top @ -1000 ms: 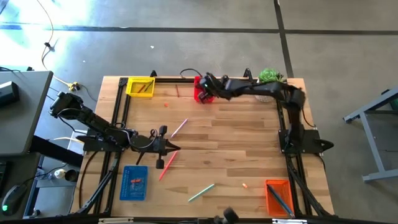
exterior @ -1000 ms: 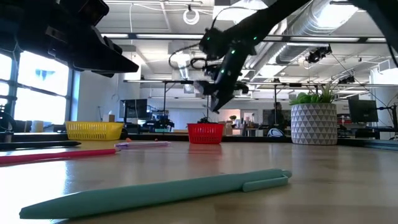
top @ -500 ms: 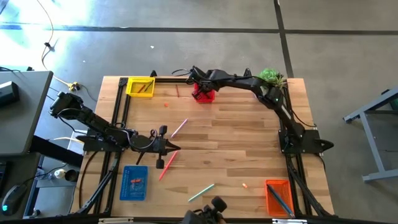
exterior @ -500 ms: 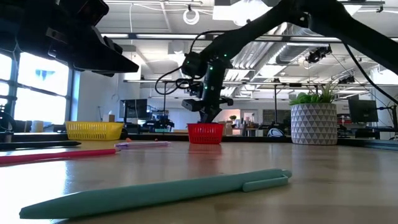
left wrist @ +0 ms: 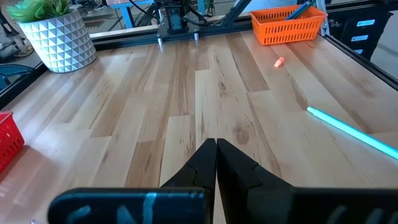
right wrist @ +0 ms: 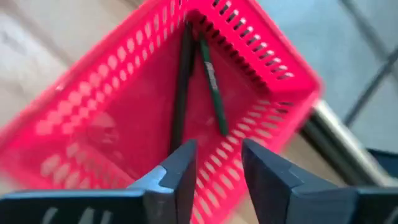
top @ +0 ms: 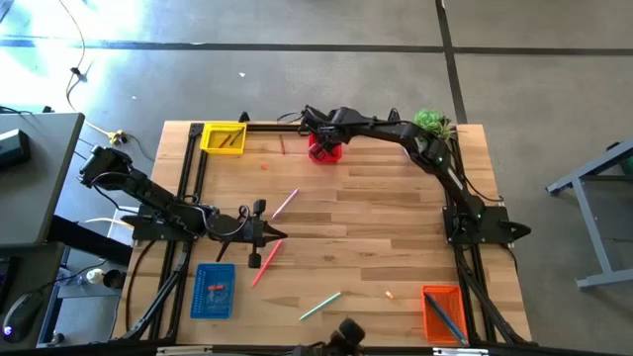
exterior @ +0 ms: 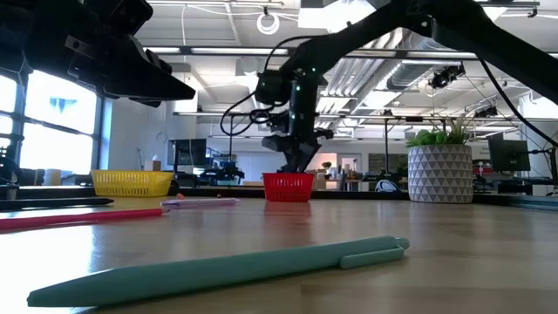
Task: Sort crayons/erasers/pens/pencils in bins
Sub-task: Put the green crayon from the red bin into the yellow bin
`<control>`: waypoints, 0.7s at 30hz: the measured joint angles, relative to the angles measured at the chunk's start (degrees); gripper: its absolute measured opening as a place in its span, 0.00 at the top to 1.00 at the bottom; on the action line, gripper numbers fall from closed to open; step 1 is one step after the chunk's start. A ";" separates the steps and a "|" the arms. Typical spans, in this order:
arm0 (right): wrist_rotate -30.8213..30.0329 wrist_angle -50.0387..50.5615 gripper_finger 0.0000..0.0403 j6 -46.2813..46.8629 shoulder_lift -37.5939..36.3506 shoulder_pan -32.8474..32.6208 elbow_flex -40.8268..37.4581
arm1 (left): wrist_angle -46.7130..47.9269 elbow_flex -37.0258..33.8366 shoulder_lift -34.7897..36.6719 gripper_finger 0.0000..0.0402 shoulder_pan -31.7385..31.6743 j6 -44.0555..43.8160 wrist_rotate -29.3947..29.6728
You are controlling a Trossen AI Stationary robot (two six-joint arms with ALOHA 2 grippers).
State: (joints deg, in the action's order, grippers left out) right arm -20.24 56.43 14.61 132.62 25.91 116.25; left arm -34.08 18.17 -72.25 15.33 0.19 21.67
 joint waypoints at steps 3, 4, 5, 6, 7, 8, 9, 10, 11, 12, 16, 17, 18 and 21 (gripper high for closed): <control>-2.34 1.13 0.79 -3.17 -2.93 -2.41 -0.27 | 0.02 -0.02 -0.02 0.99 0.00 0.00 -0.02; -2.43 0.82 0.82 -4.18 -4.30 -3.10 -0.70 | 0.10 0.00 -0.02 0.99 0.00 -0.04 -0.01; -2.42 0.75 0.86 -4.76 -5.40 -3.92 -1.15 | 0.29 -0.01 -0.01 0.99 0.06 -0.07 -0.02; -2.47 -0.34 0.91 -5.55 -6.46 -4.68 -1.87 | 0.48 -0.01 0.00 0.99 0.16 -0.09 -0.02; -2.31 -2.03 0.95 -6.18 -7.41 -5.39 -3.06 | 0.59 -0.01 -0.01 0.99 0.45 -0.04 -0.02; -2.22 -3.95 0.97 -7.34 -8.34 -6.24 -4.43 | 0.77 0.00 0.00 0.99 0.81 -0.03 -0.02; -1.51 -6.10 0.98 -8.22 -9.55 -6.96 -6.02 | 1.10 0.00 0.00 0.99 1.27 -0.02 -0.04; -0.84 -8.47 0.98 -8.99 -10.80 -7.71 -7.91 | 1.60 0.00 0.00 0.99 1.79 -0.02 -0.05; -0.36 -11.56 0.97 -9.64 -12.28 -8.48 -10.10 | 2.19 0.00 0.00 0.99 2.43 -0.04 -0.04; 0.63 -14.70 0.96 -10.05 -13.99 -9.25 -12.58 | 2.83 0.00 0.00 0.99 3.12 -0.04 -0.04; 3.21 -31.69 0.98 -11.41 -21.30 -12.27 -27.13 | 3.92 0.27 0.06 0.99 5.96 -0.80 -0.07; 4.28 -36.89 0.99 -11.67 -23.34 -12.92 -31.47 | 5.40 0.82 0.07 0.99 6.55 -1.31 -0.04; 5.07 -42.64 0.99 -11.64 -25.48 -13.62 -36.03 | 6.98 1.44 0.18 0.99 7.02 -1.84 0.10; 5.68 -59.11 0.99 -10.62 -31.36 -16.41 -49.00 | 14.14 4.43 0.64 0.99 8.13 -3.58 2.79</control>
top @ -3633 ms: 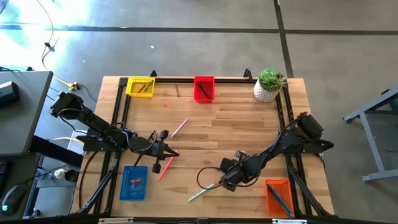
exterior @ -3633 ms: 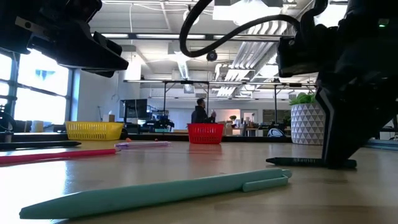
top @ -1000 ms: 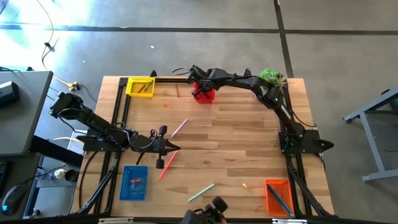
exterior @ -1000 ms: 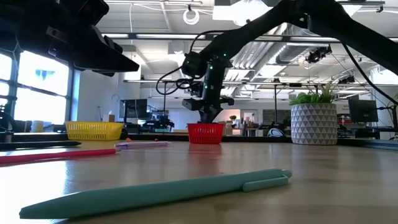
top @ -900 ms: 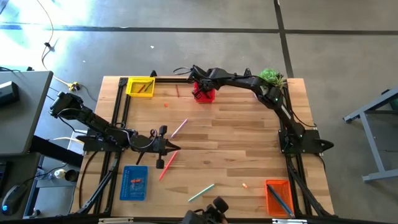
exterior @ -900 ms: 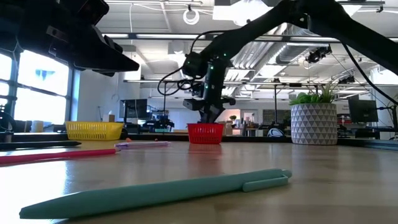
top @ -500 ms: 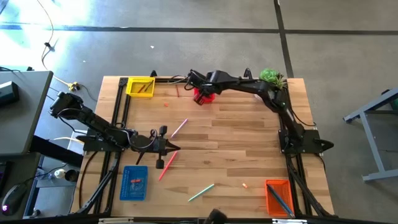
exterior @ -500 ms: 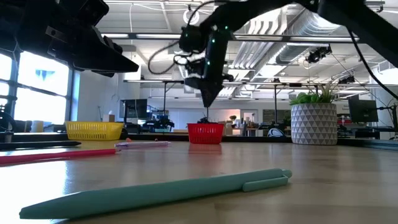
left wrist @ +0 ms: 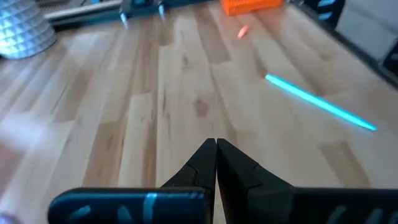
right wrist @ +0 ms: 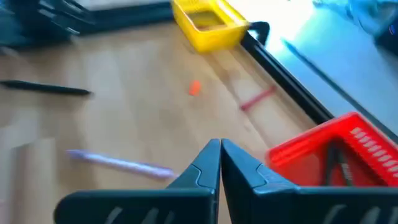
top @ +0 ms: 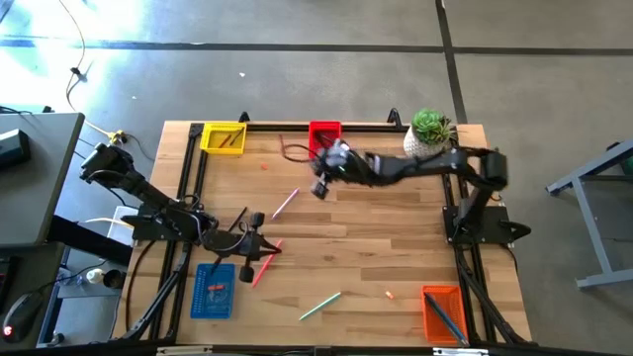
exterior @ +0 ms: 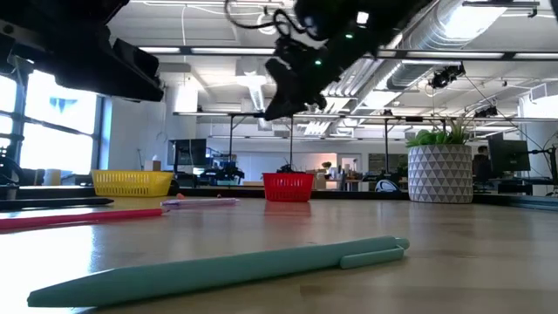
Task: Sort crayons/erasers/pens/pencils in bins
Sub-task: Put the green crayon from the red bin into the yellow bin
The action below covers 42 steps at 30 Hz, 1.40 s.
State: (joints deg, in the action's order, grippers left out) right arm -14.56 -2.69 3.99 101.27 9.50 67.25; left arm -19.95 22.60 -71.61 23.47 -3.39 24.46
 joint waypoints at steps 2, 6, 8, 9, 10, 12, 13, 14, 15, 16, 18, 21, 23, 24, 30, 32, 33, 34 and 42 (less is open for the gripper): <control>-0.22 -7.92 1.00 0.03 -2.95 -2.33 -7.59 | 6.31 2.56 0.00 0.99 0.01 -1.56 1.04; -3.68 -17.28 1.00 0.04 -8.30 -7.78 -17.51 | 18.64 8.70 0.00 0.99 -0.05 -5.29 1.21; -7.12 -18.58 1.00 0.05 -10.66 -10.63 -20.51 | 25.23 11.75 -0.02 0.99 -0.05 -7.10 0.80; -8.53 -18.94 1.00 0.00 -11.39 -12.04 -21.43 | 28.29 13.30 -0.07 0.99 -0.05 -8.02 0.55; -10.13 -18.77 1.00 -0.30 -12.21 -13.34 -22.28 | 31.27 14.82 -0.03 0.99 -0.05 -8.75 0.56; -12.12 -18.63 1.00 -1.22 -14.08 -15.63 -23.18 | 36.34 17.57 -0.04 0.99 -0.05 -10.20 0.65; -12.39 -18.99 1.00 -1.44 -14.84 -16.59 -23.22 | 38.77 18.78 -0.04 0.99 -0.19 -11.08 0.75; -12.39 -18.92 1.00 -1.46 -15.85 -17.62 -23.33 | 40.66 19.80 -0.04 0.99 -0.29 -11.98 1.02; -12.51 -18.55 1.00 -1.46 -16.71 -18.49 -23.53 | 42.21 20.62 -0.04 0.99 -0.64 -13.02 1.08; -12.62 -18.98 1.00 -1.46 -17.23 -19.31 -23.46 | 43.39 21.23 -0.02 0.99 -1.11 -13.94 1.08; -13.62 -18.05 1.00 -1.46 -18.65 -21.17 -23.45 | 45.68 21.87 -0.03 0.99 -1.90 -14.86 1.12; -16.94 -17.97 1.00 -1.46 -19.83 -23.93 -23.44 | 47.64 21.89 -0.04 0.99 -3.09 -15.10 1.11; -18.52 -16.85 1.00 -1.44 -19.95 -25.69 -23.44 | 47.85 21.91 -0.64 0.99 -3.63 -15.36 0.52; -18.83 -16.62 1.00 -1.31 -19.95 -26.43 -23.44 | 48.24 21.89 -0.94 0.99 -3.87 -15.35 0.01; -19.94 -13.98 1.00 1.25 -19.99 -30.00 -23.44 | 49.31 21.85 -1.92 0.99 -4.09 -14.10 -2.39; -19.94 -13.43 1.00 1.53 -19.97 -30.75 -23.44 | 50.39 21.87 -1.90 0.99 -4.79 -12.84 -2.41; -19.94 -13.47 1.00 1.28 -19.97 -31.00 -23.44 | 51.57 21.87 -1.90 0.99 -5.45 -11.77 -2.67; -19.94 -13.54 1.00 1.08 -19.97 -31.23 -23.44 | 52.48 21.87 -1.90 0.99 -6.25 -10.98 -3.57; -15.60 -16.55 1.00 -2.28 -19.95 -29.27 -25.60 | 60.21 21.85 -1.61 1.00 -16.91 -4.40 -15.06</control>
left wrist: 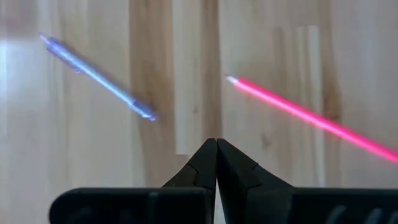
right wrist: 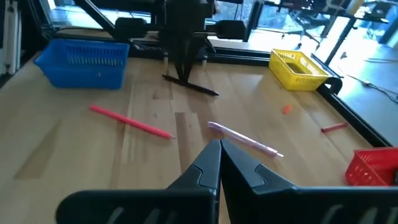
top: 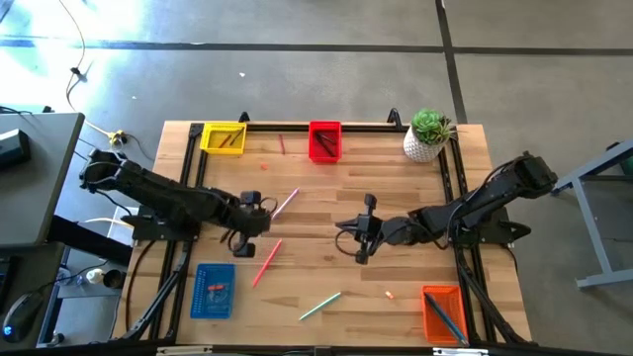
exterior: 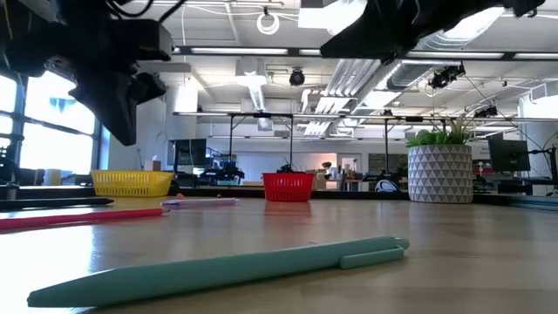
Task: Sort crayons/erasers/pens/pencils in bins
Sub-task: Put the green crayon from the red bin into the yellow bin
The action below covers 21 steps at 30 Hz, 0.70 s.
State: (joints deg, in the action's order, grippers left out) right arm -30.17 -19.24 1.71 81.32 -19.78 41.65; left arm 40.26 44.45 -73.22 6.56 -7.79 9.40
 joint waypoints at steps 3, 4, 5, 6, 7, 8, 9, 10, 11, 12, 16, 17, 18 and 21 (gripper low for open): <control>5.01 -6.65 1.00 -2.52 0.00 3.26 -3.05 | 0.08 0.00 0.77 1.00 -4.39 4.13 -2.15; 6.61 -8.67 1.00 -3.18 0.00 4.51 -4.14 | -0.49 0.00 1.06 1.00 -6.12 5.63 -2.77; 7.62 -10.22 1.00 -3.64 0.00 5.81 -5.21 | -1.81 0.00 1.16 1.00 -8.12 6.92 -3.61; 8.42 -11.74 1.00 -4.18 0.02 7.10 -6.22 | -3.48 0.00 1.17 1.00 -10.33 8.21 -4.66; 9.24 -13.12 1.00 -4.80 0.02 8.52 -6.93 | -5.04 0.00 1.17 1.00 -12.72 9.48 -5.83; 9.64 -14.37 1.00 -5.53 0.02 10.01 -7.41 | -6.63 0.00 1.17 1.00 -15.18 10.73 -7.09; 9.85 -15.19 1.00 -6.50 0.00 11.40 -7.69 | -8.28 0.00 1.17 1.00 -17.84 11.85 -8.23; 9.91 -15.35 1.00 -7.31 0.00 12.87 -7.78 | -9.92 0.00 1.07 1.00 -20.40 12.82 -9.01; 10.09 -15.31 1.00 -8.04 0.00 14.41 -7.78 | -11.90 0.00 0.67 1.00 -23.04 13.22 -9.19; 10.22 -15.26 1.00 -8.51 0.00 16.03 -7.70 | -14.10 0.00 0.08 1.00 -25.62 12.87 -9.13; 12.56 -15.72 1.00 -9.69 -0.13 22.35 -6.93 | -23.24 0.61 -3.31 1.00 -35.81 8.09 -9.05; 13.05 -15.72 1.00 -9.83 -0.20 23.94 -6.63 | -24.62 1.40 -4.84 1.00 -37.80 7.87 -8.98; 13.56 -15.77 1.00 -10.57 -0.22 25.40 -6.24 | -25.47 2.38 -6.55 1.00 -39.57 7.26 -8.52; 13.94 -15.79 1.00 -13.54 -0.44 29.57 -5.32 | -25.78 6.51 -12.53 1.00 -43.27 4.91 -6.95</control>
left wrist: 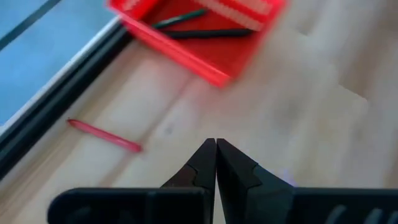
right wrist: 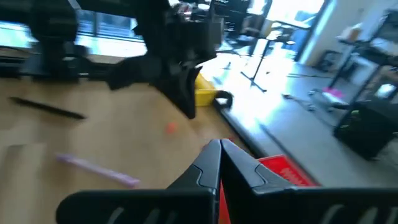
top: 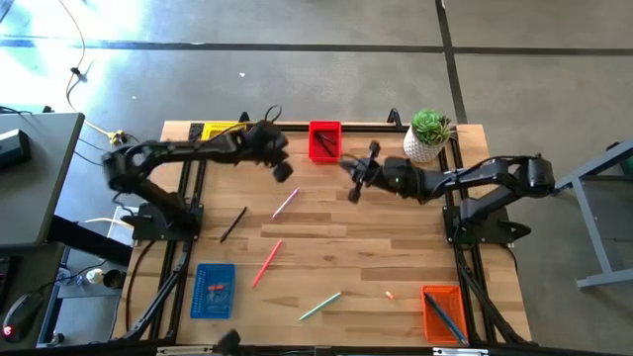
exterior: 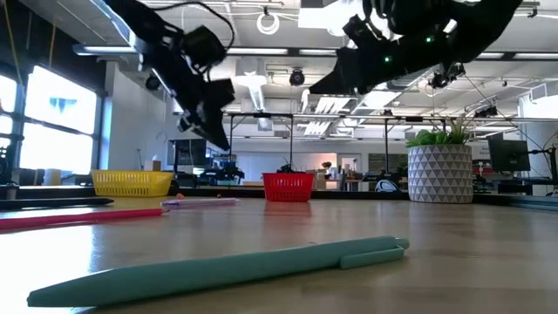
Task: Sort crayons/erasers/pens/pencils in bins
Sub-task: Put the green crayon from the red bin into the yellow bin
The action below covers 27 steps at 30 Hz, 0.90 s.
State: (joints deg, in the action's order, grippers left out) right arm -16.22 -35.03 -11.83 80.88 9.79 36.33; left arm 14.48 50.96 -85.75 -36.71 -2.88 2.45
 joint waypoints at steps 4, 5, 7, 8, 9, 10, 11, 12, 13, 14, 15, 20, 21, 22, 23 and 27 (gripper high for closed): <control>2.94 0.06 1.00 -2.52 -0.04 4.56 0.51 | 1.26 5.44 -6.79 0.97 -3.05 -2.40 0.82; 4.17 0.08 1.00 -2.58 -0.04 5.67 0.51 | 1.72 6.61 -8.06 0.95 -3.51 -2.92 1.04; 6.78 0.07 1.00 -2.25 -0.04 7.65 0.51 | 2.26 8.70 -9.93 0.92 -4.33 -4.02 1.26; 8.17 0.07 1.00 -2.28 -0.04 8.68 0.51 | 2.32 9.52 -10.63 0.90 -4.72 -4.47 1.24; 9.42 -0.09 1.00 -2.70 -0.04 9.75 0.51 | 2.41 10.35 -11.30 0.88 -5.09 -5.08 1.23; 10.52 -0.60 1.00 -3.44 -0.04 10.79 0.51 | 2.45 11.16 -11.93 0.85 -5.39 -5.85 1.23; 11.29 -1.24 1.00 -3.72 -0.04 11.86 0.51 | 2.44 11.84 -12.43 0.83 -5.68 -6.89 1.22; 12.34 -1.47 1.00 -3.67 -0.05 12.93 0.51 | 2.41 12.27 -12.78 0.81 -5.99 -7.83 1.22; 13.58 -1.16 1.00 -3.40 -0.07 13.94 0.49 | 2.37 12.57 -13.05 0.79 -6.25 -8.57 1.29; 14.85 -0.71 1.00 -2.94 -0.07 14.85 0.31 | 2.36 12.72 -13.32 0.77 -6.53 -9.09 1.63; 16.05 0.23 1.00 -2.33 -0.07 15.69 0.13 | 2.42 12.75 -13.60 0.75 -6.75 -9.68 2.15; 18.26 0.41 1.00 -2.12 -0.04 18.40 -1.72 | 3.89 12.76 -14.00 0.70 -7.82 -12.22 3.03; 18.26 0.38 1.00 -2.04 -0.04 18.80 -1.89 | 4.30 12.77 -14.00 0.69 -7.94 -12.44 3.05; 18.24 0.29 1.00 -1.98 -0.04 19.16 -2.07 | 4.49 12.77 -14.00 0.69 -7.93 -12.48 3.10; 18.24 0.24 1.00 -1.95 -0.04 19.42 -2.21 | 4.46 12.77 -14.00 0.69 -7.93 -12.45 3.18; 18.24 0.48 1.00 -1.46 -0.02 19.88 -2.44 | 4.19 12.77 -14.00 0.69 -8.28 -11.32 3.18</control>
State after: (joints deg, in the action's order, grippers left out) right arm 2.02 -34.54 -13.30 80.86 29.67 33.89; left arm 18.67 63.72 -99.74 -44.99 -14.20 5.62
